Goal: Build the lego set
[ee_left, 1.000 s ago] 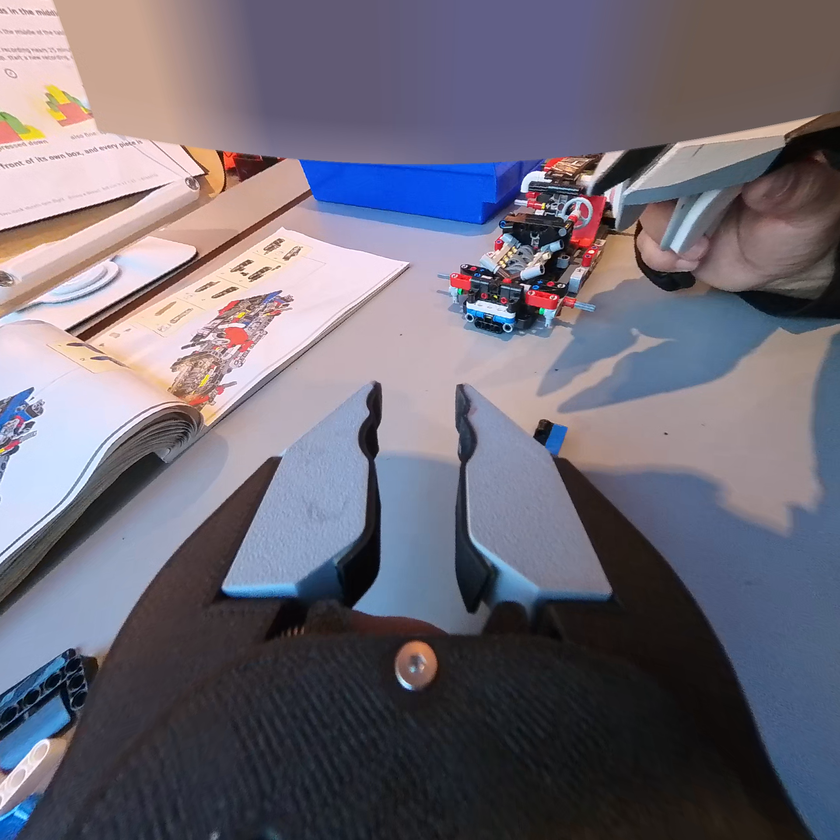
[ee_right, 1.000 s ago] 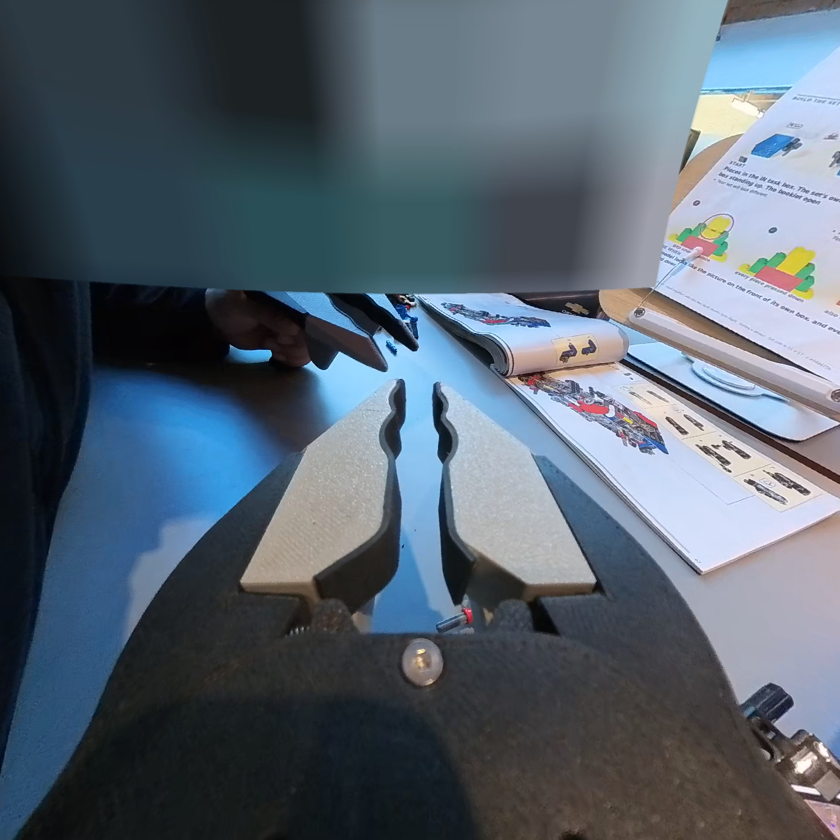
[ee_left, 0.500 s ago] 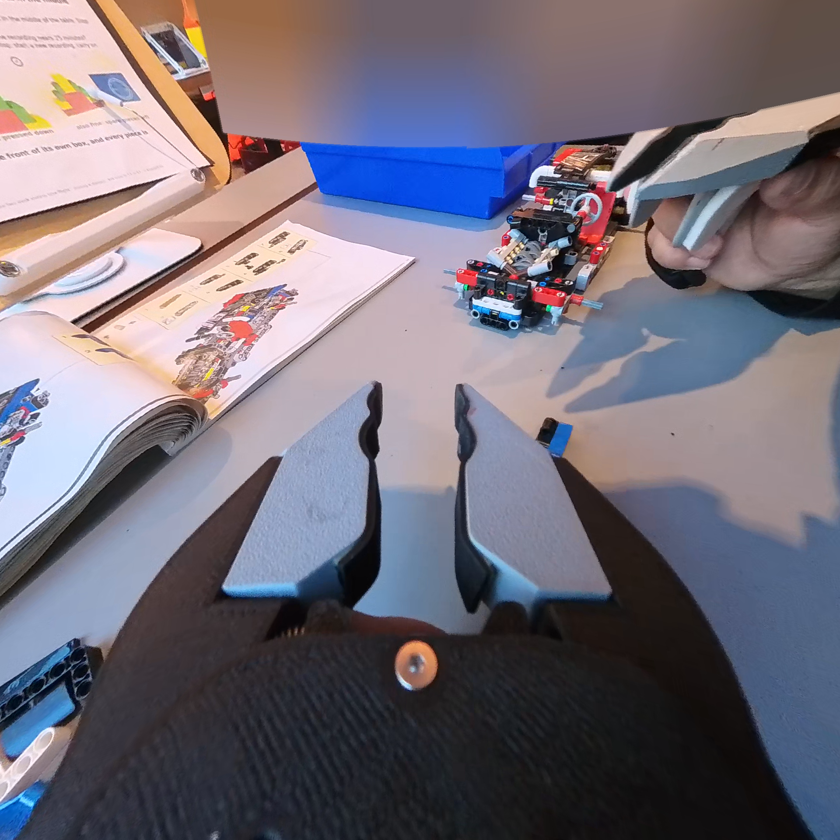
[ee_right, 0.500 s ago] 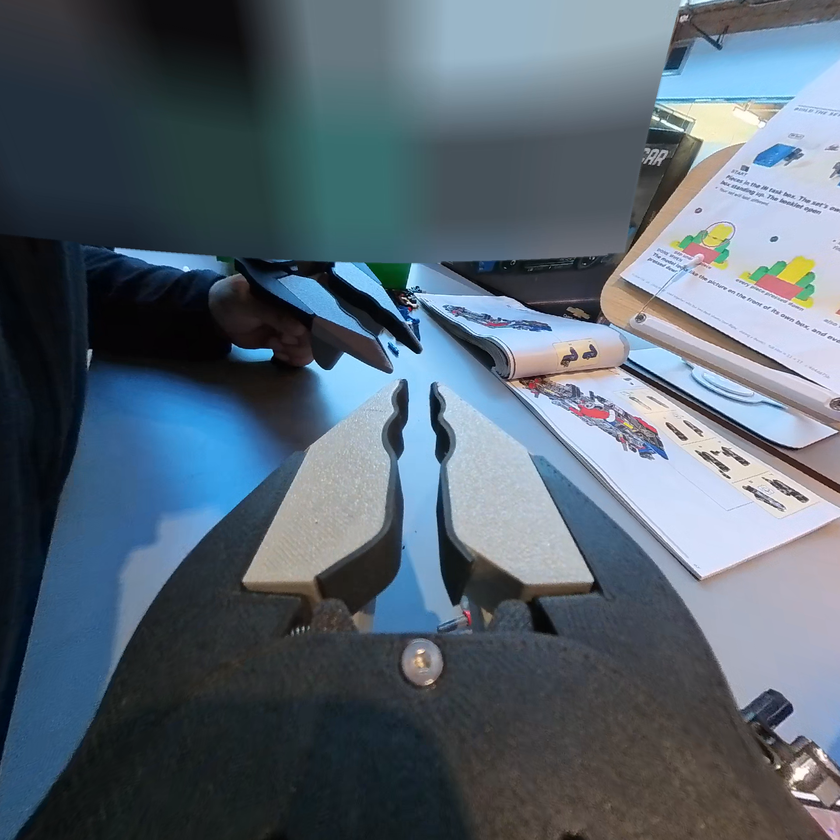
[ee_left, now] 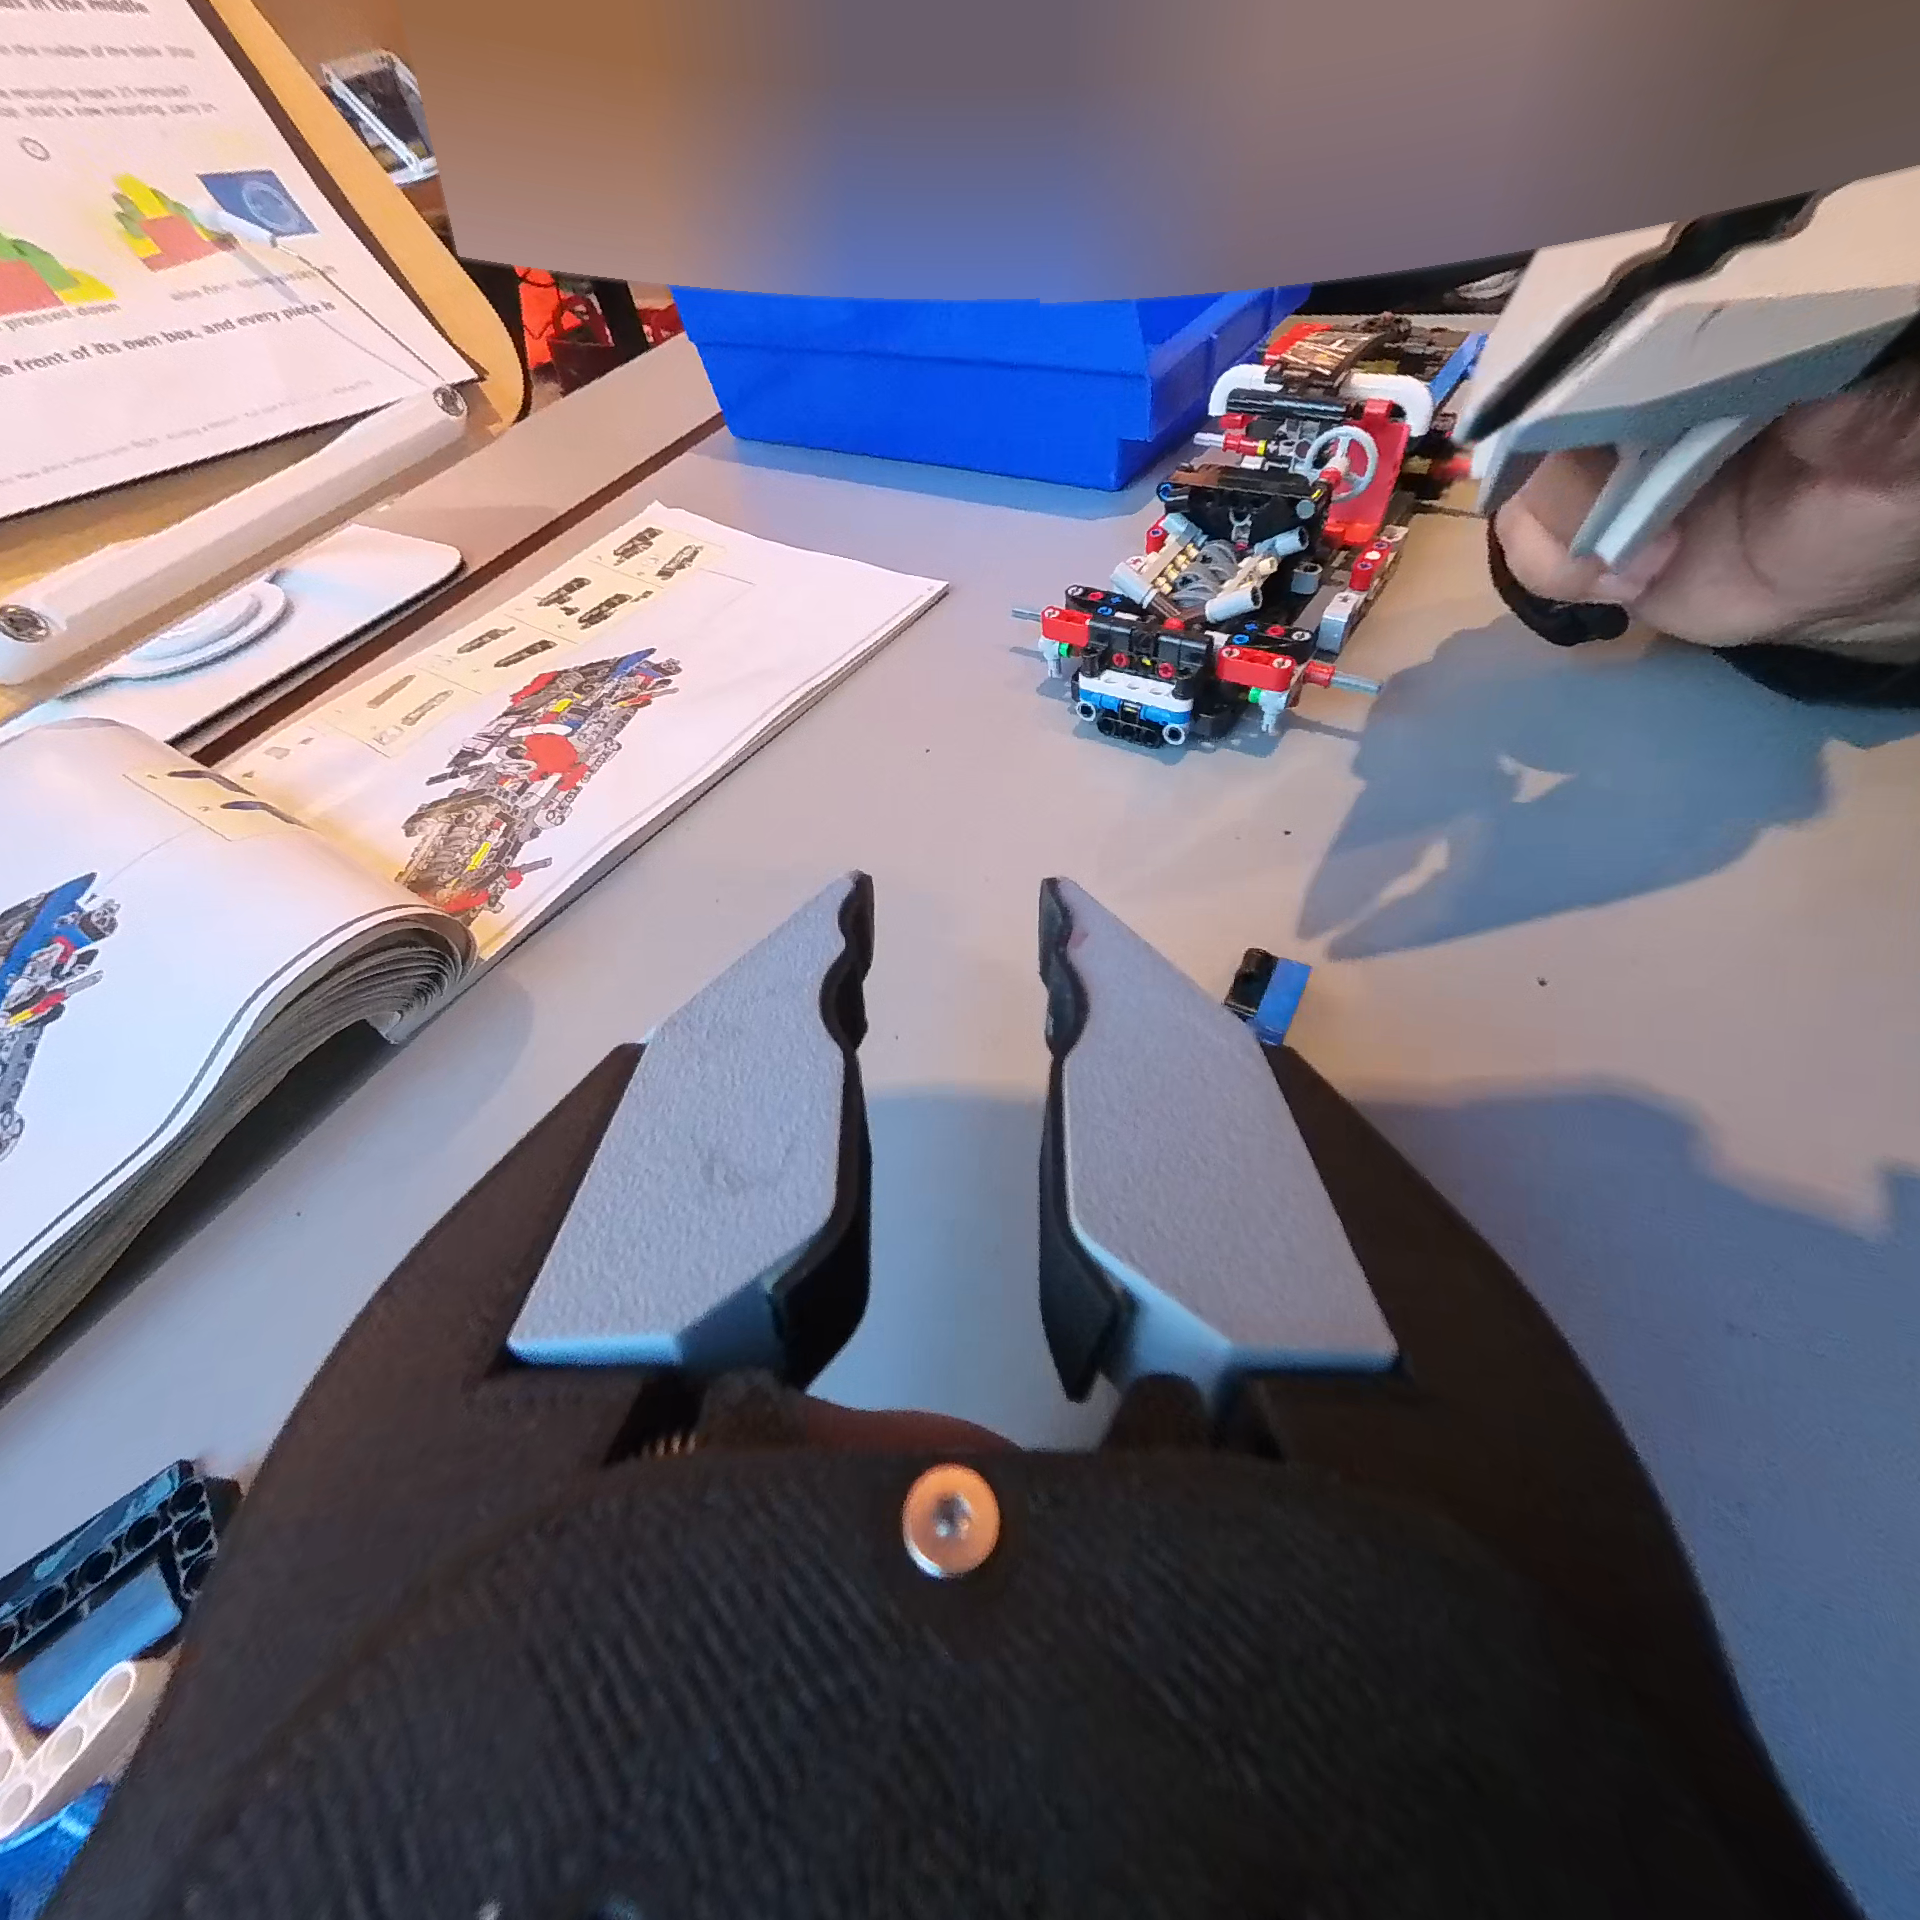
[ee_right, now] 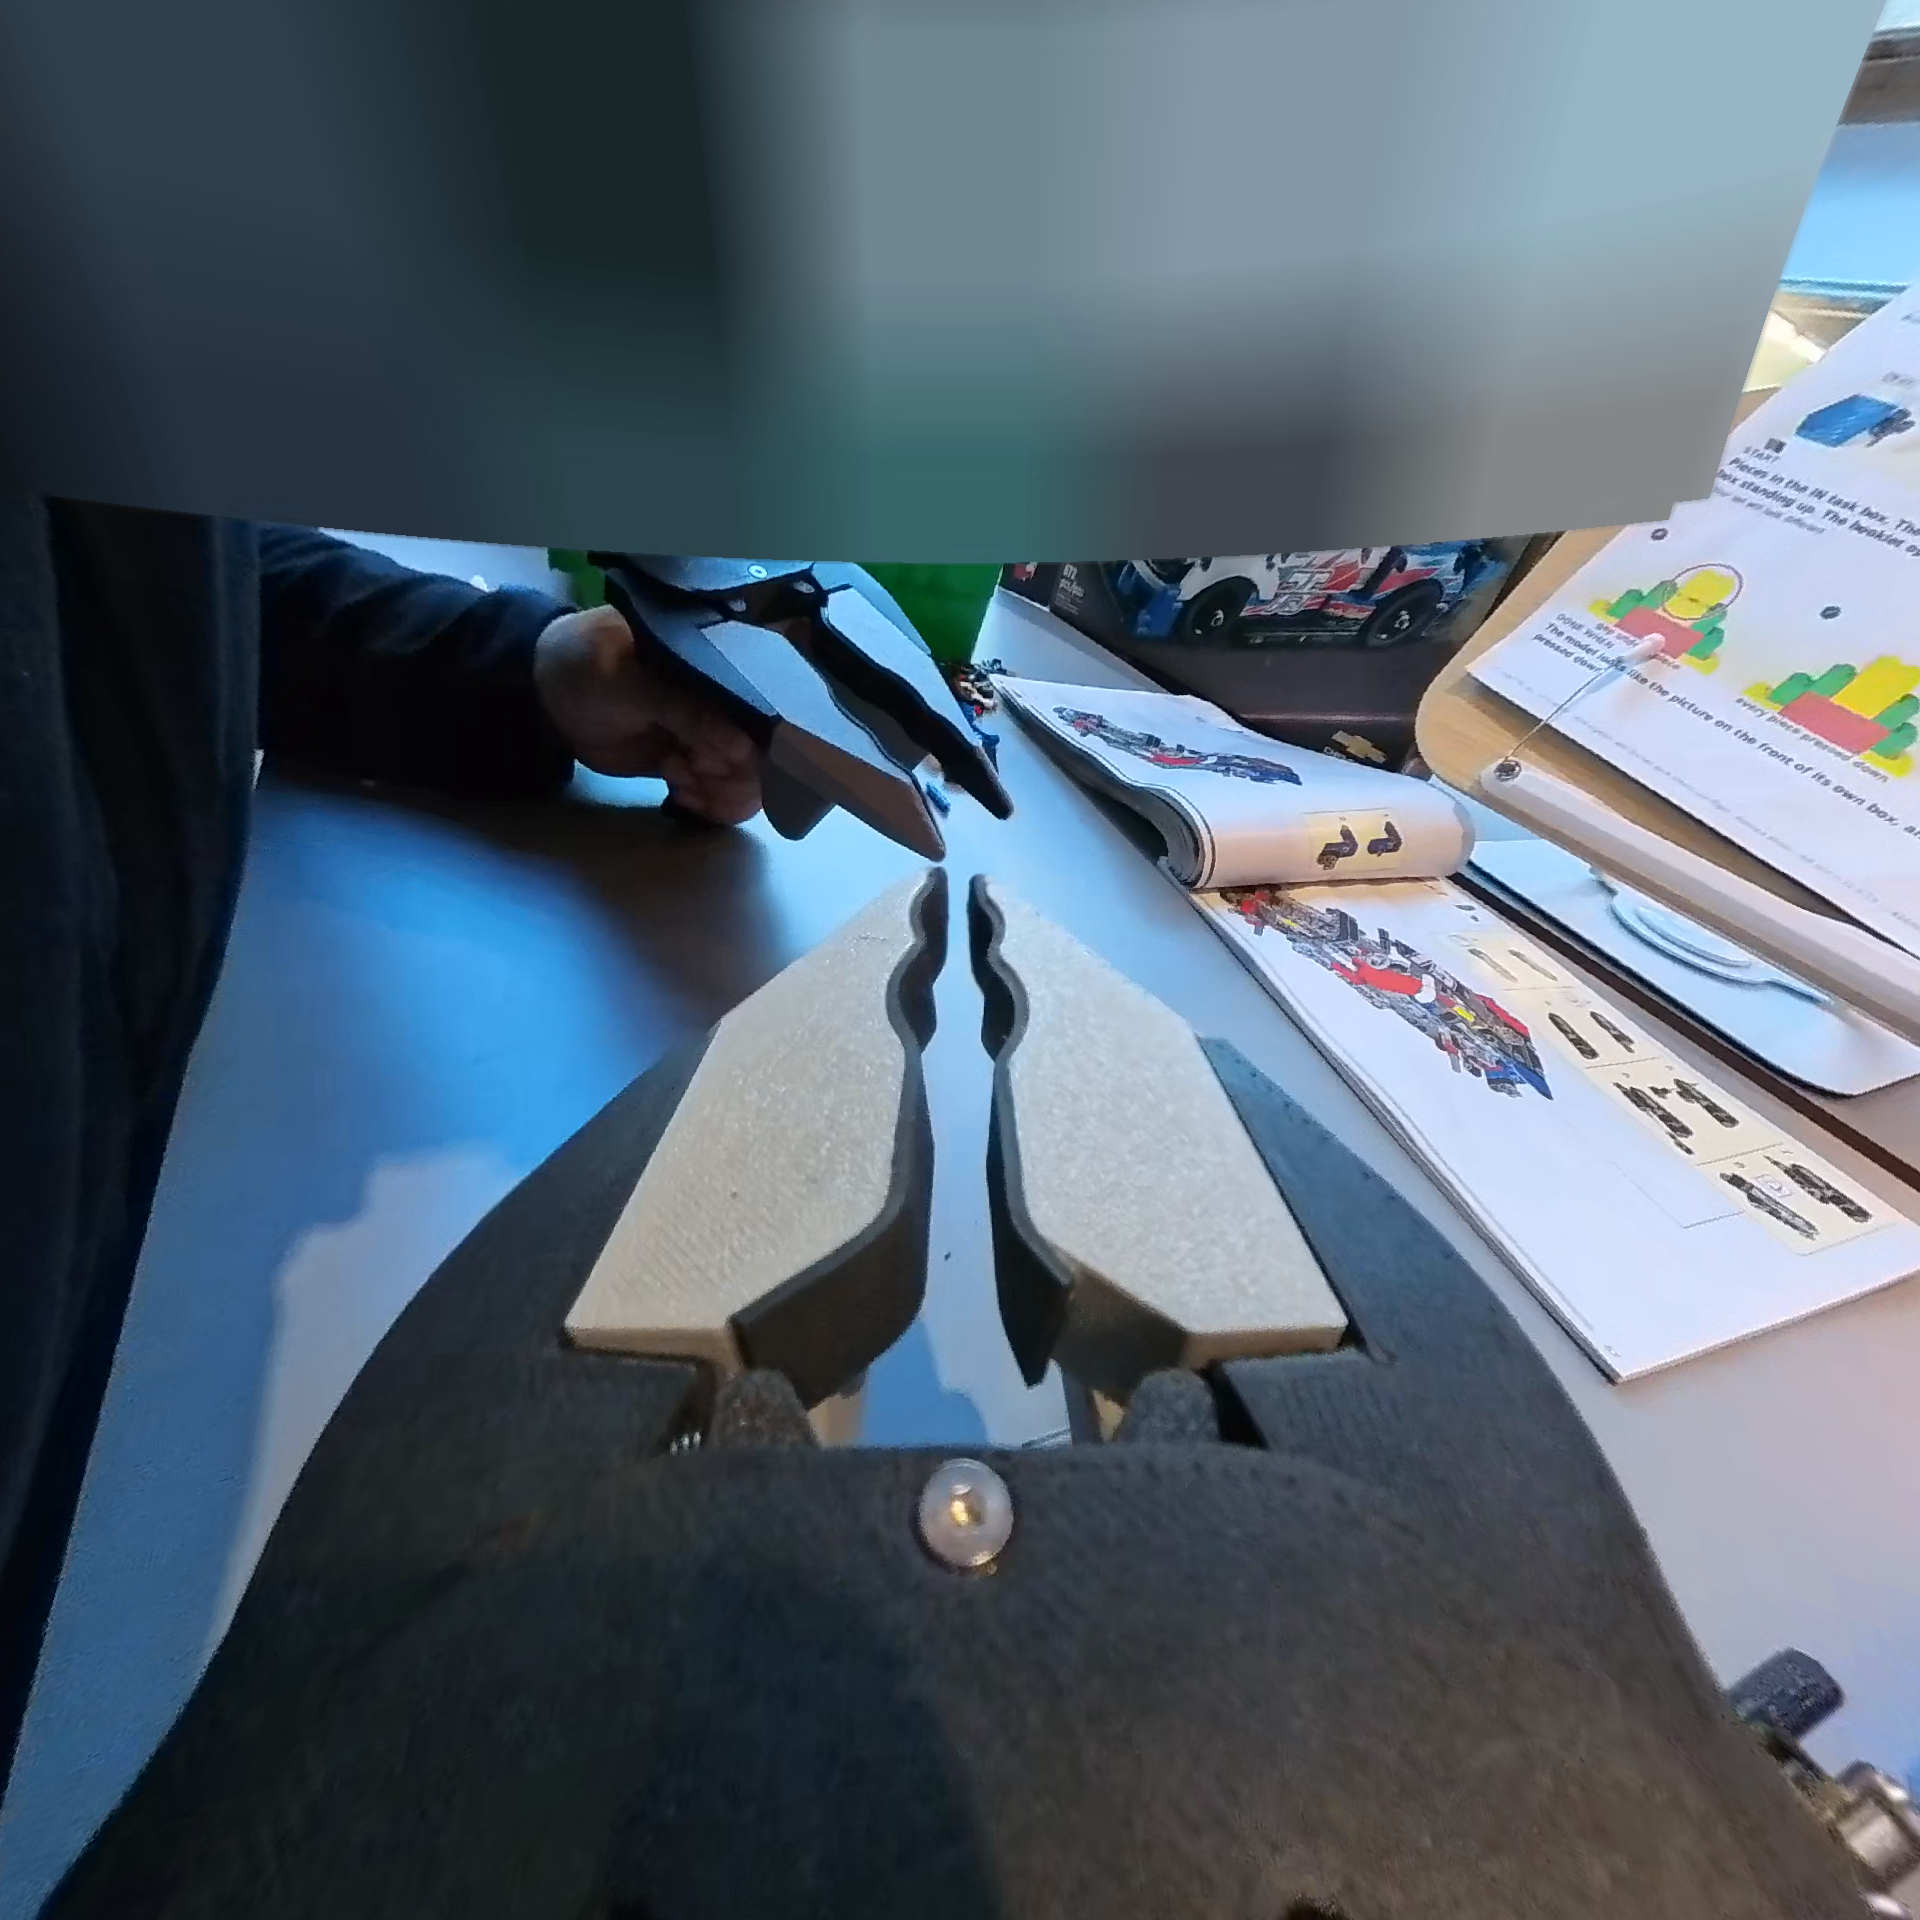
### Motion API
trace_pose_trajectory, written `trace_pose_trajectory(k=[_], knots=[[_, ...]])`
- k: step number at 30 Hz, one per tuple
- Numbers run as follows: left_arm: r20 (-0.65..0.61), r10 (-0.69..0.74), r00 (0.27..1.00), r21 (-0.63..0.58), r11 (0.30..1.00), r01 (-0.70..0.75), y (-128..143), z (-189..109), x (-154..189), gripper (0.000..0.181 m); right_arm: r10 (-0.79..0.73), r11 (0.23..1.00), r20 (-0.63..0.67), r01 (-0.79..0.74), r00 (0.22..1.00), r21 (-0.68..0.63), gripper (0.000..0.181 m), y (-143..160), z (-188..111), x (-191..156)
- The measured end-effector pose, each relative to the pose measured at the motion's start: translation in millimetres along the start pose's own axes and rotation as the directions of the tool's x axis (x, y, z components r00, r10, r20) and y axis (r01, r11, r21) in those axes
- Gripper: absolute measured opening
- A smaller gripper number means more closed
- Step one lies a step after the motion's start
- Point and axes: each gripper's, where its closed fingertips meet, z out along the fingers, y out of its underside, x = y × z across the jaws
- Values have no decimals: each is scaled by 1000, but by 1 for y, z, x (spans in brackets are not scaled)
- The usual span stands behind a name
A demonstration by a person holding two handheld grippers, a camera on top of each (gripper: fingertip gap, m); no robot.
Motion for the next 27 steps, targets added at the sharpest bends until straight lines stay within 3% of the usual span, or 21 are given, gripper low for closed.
trace_pose_trajectory(k=[20,27], knots=[[-4,19,1000,-8,1000,-19,1,1,2,29,-23,1000,24,23,999,17,0,-3,-1,-6],[-24,-23,999,-19,1000,23,3,2,0,30,-103,995,108,100,989,28,0,-5,0,-27]])
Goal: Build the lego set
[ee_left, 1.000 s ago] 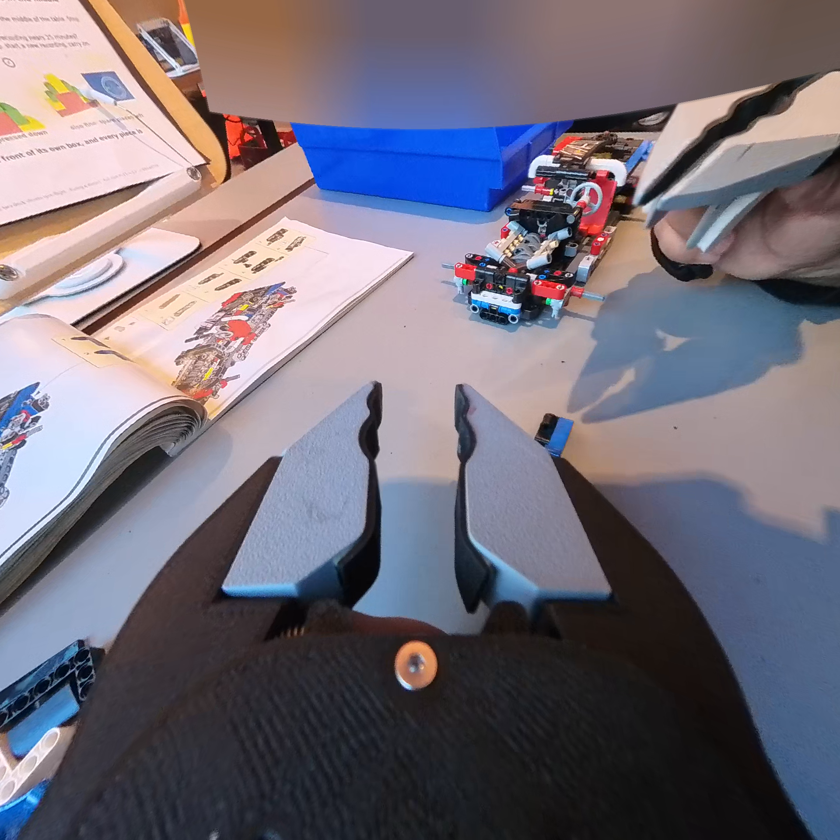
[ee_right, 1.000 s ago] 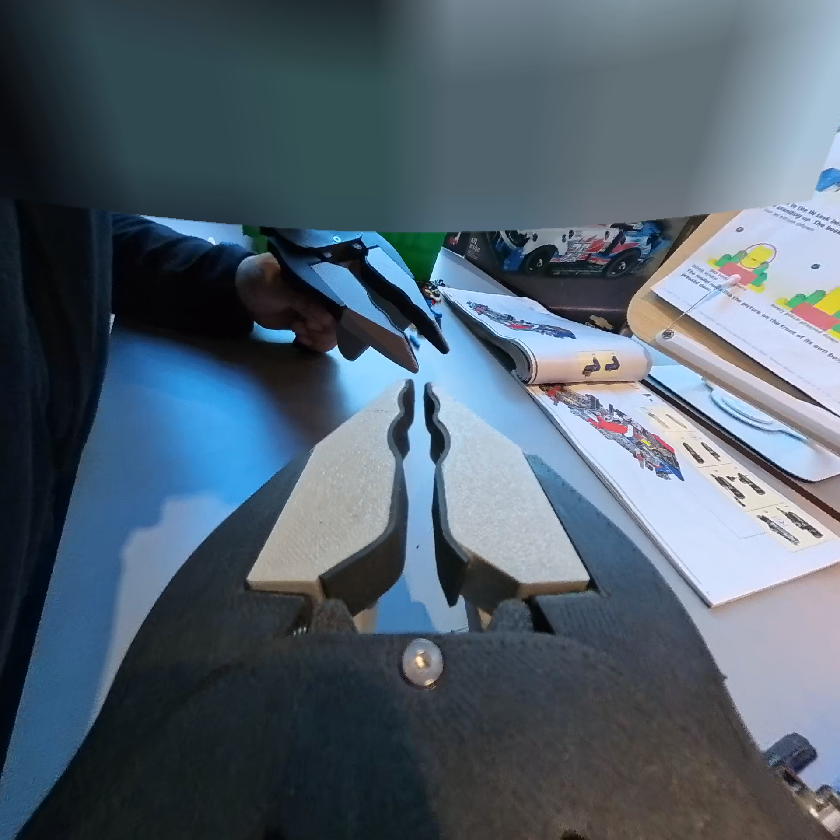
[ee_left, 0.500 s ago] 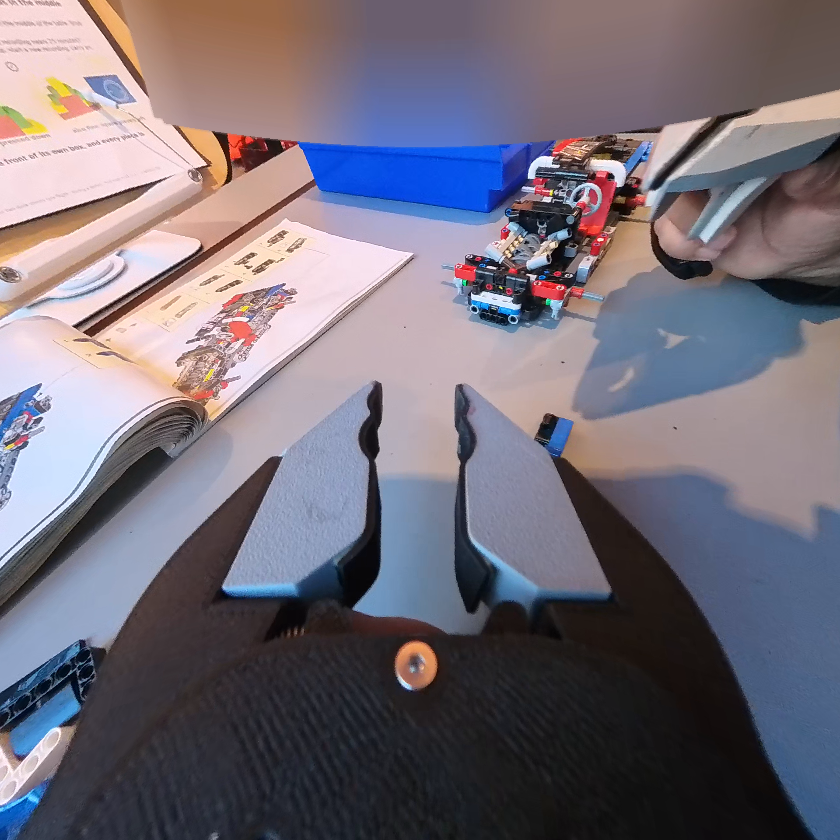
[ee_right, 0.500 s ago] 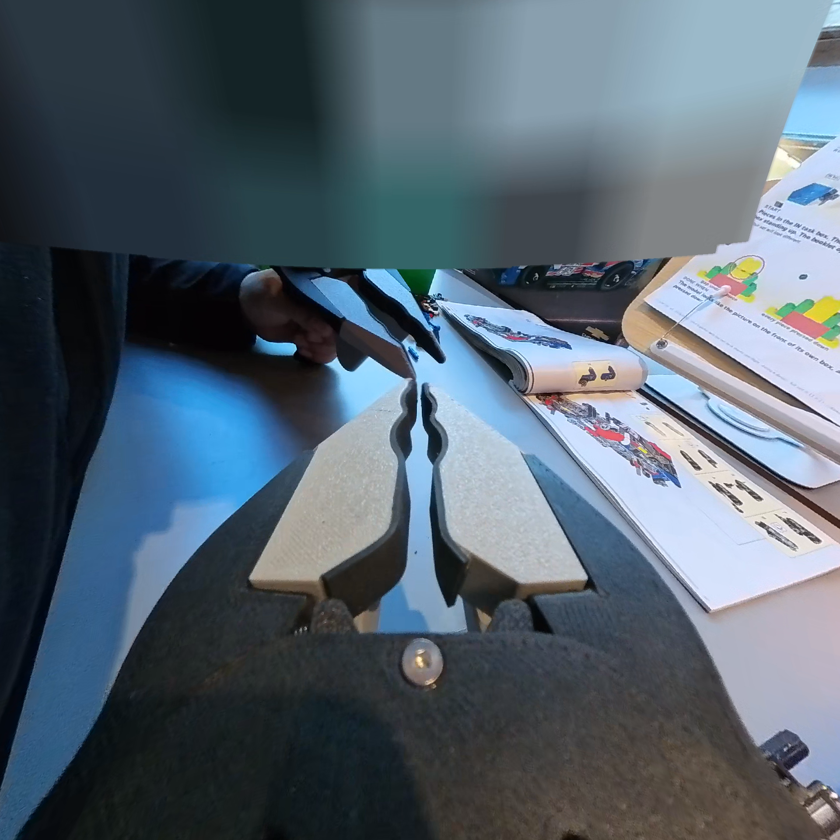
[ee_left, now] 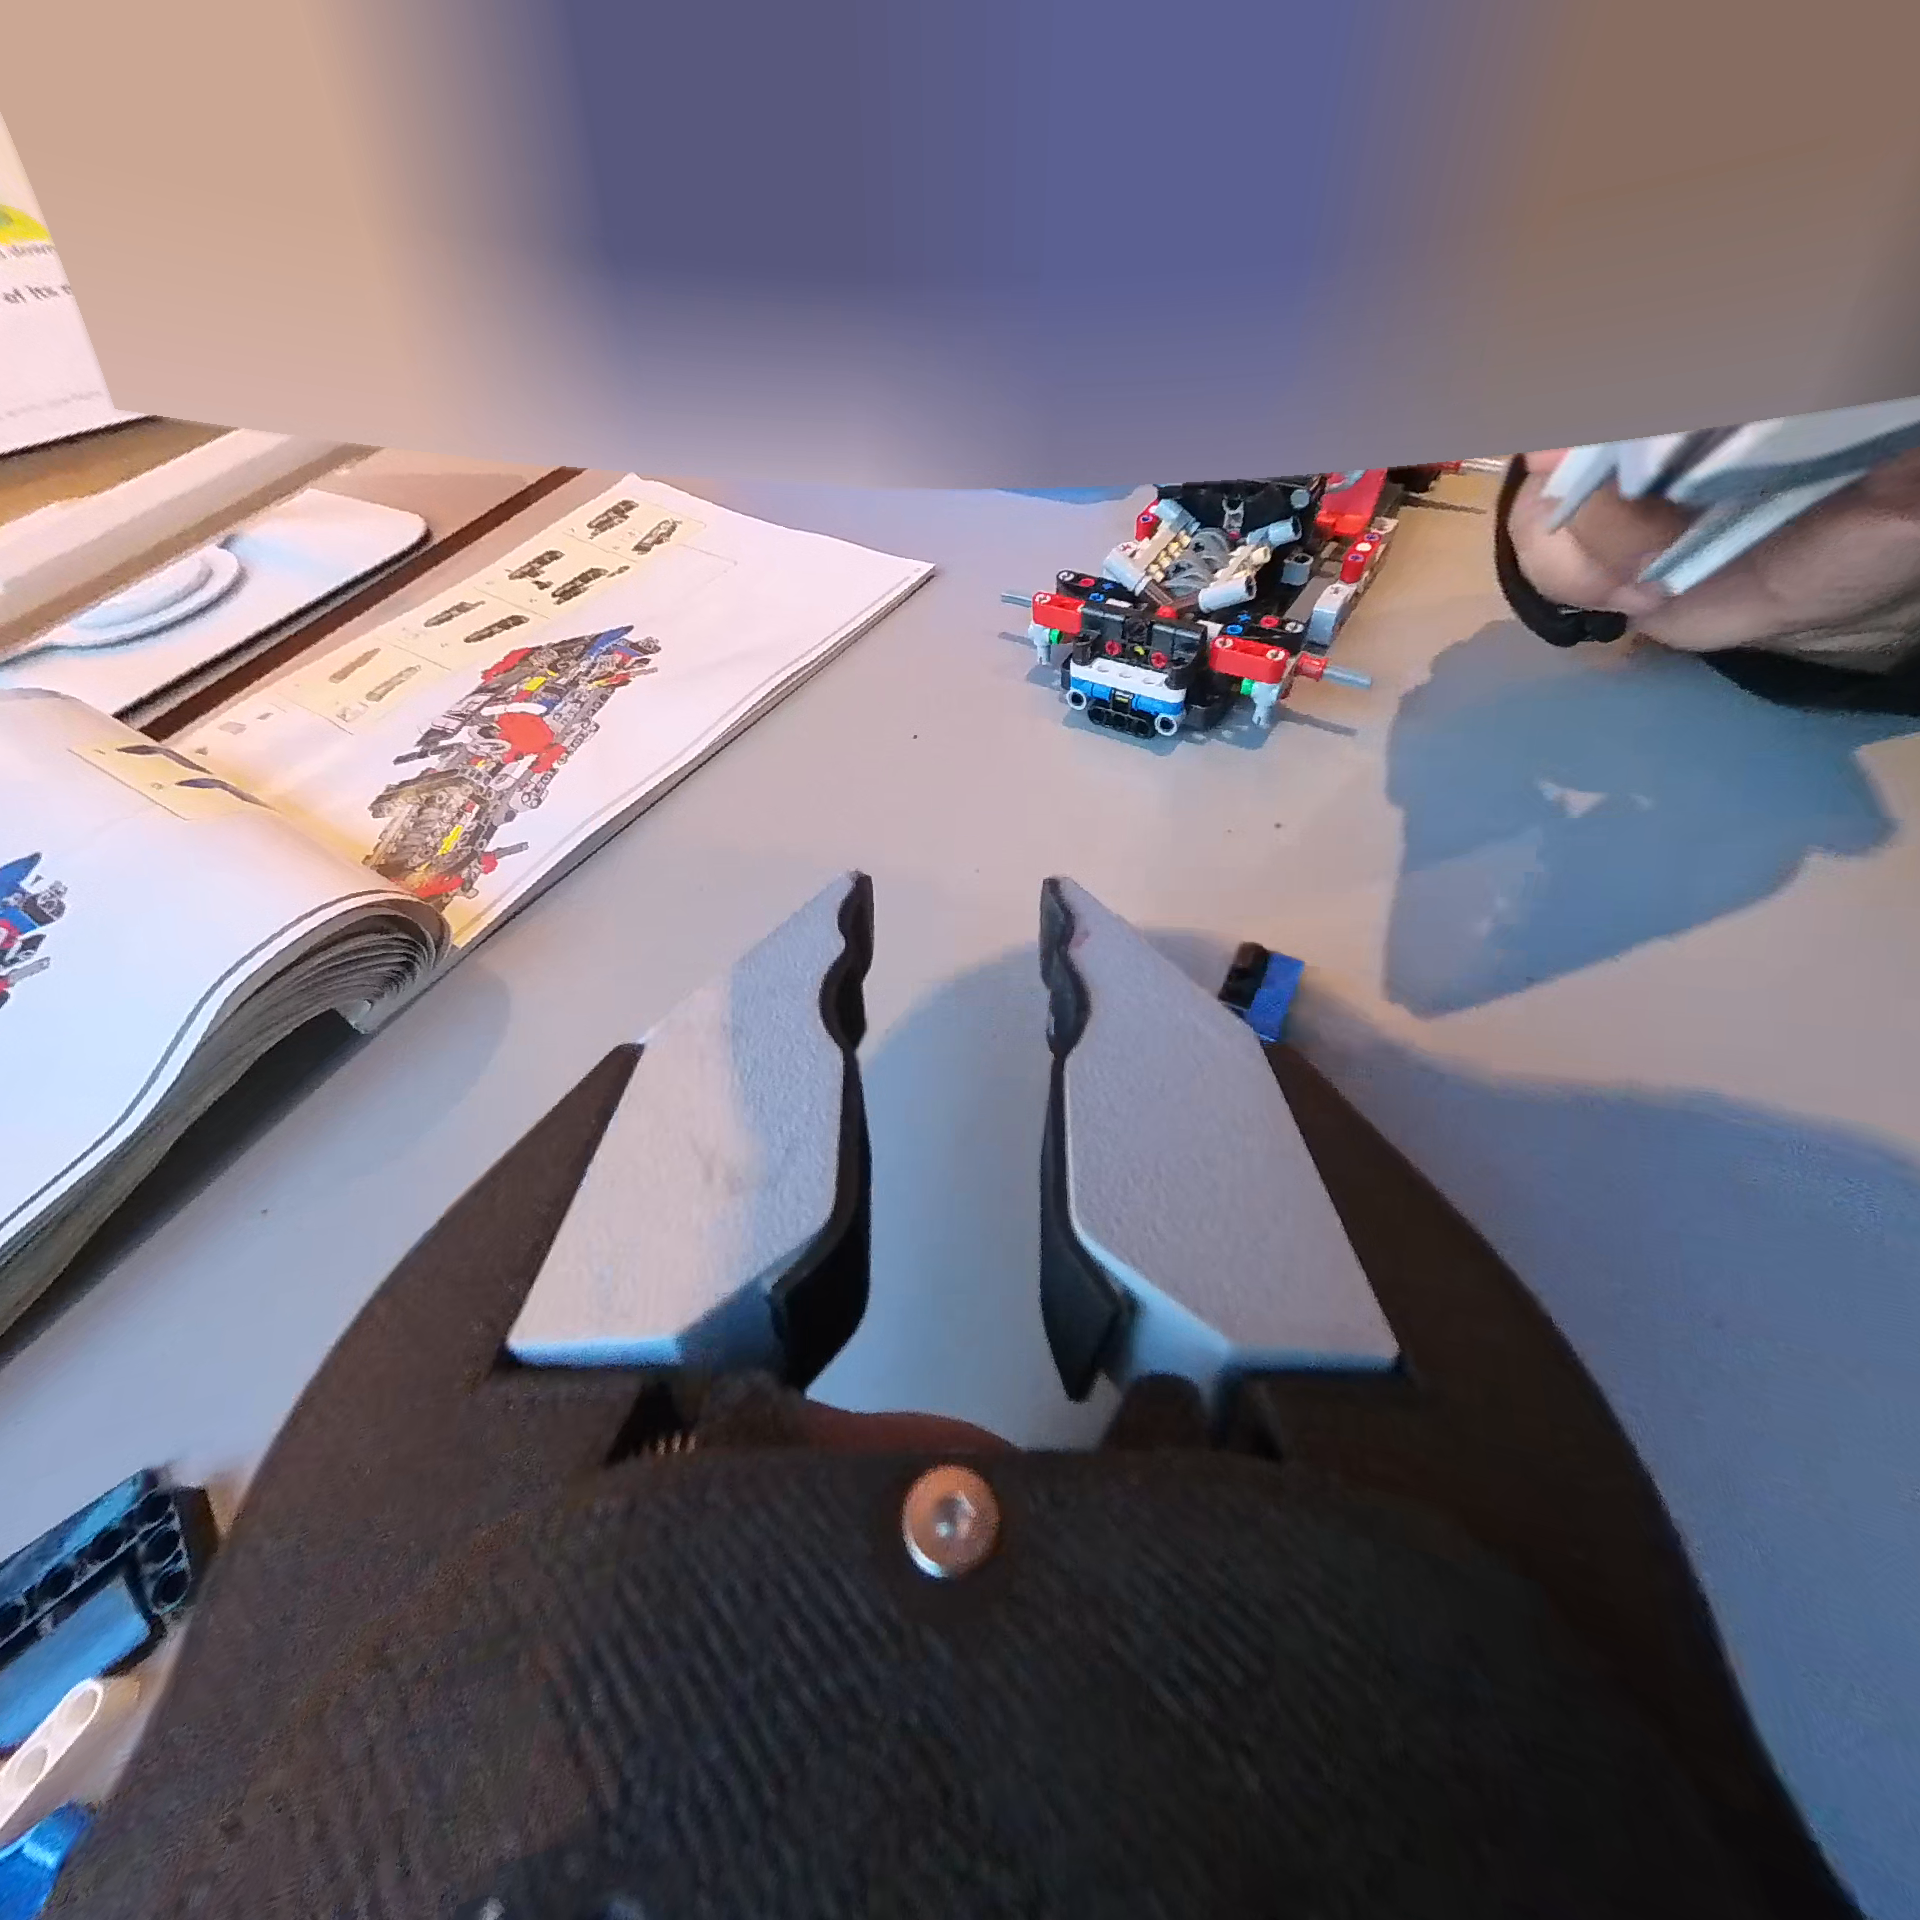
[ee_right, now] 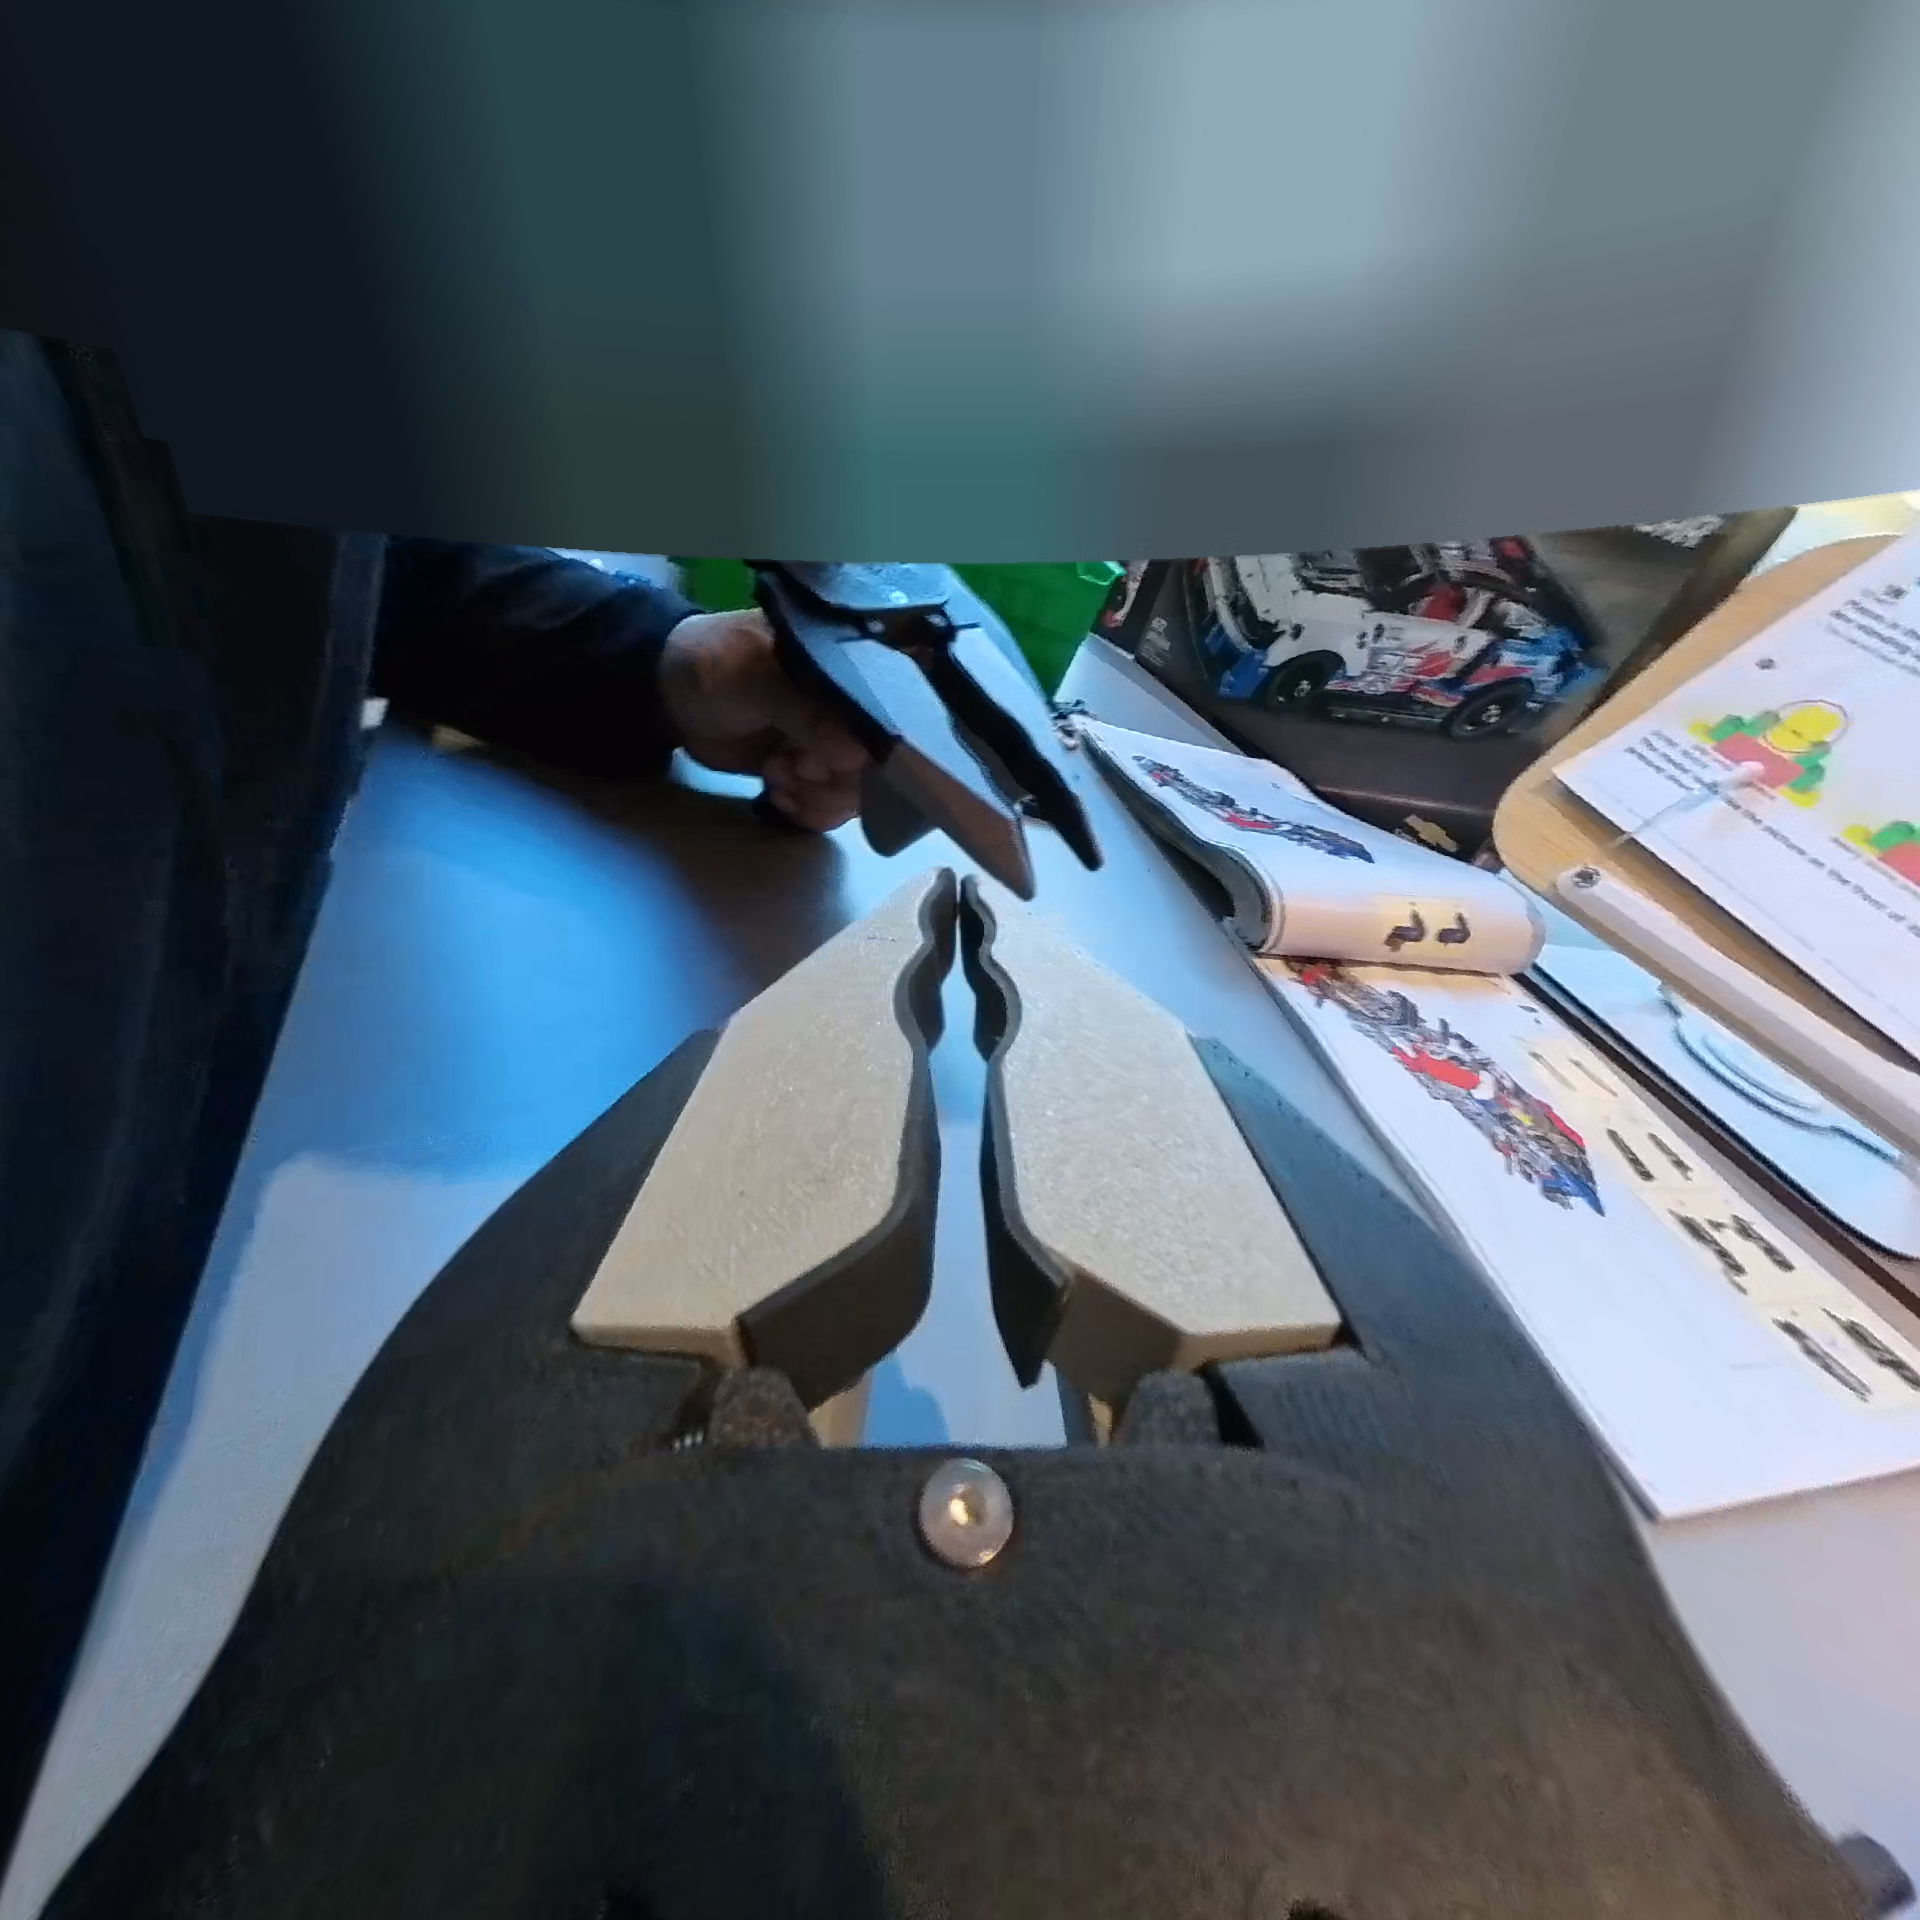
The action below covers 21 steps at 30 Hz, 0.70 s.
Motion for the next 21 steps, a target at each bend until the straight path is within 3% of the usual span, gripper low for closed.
trace_pose_trajectory(k=[6,11,21], knots=[[14,77,997,-23,997,-77,2,2,6,29,-52,995,103,59,993,-75,0,9,11,-30],[11,147,989,-45,988,-146,6,2,12,29,-112,988,26,114,993,-101,1,9,12,-30],[14,208,978,-67,976,-207,9,4,17,28,-3,1000,-106,0,994,-31,6,0,0,0]])
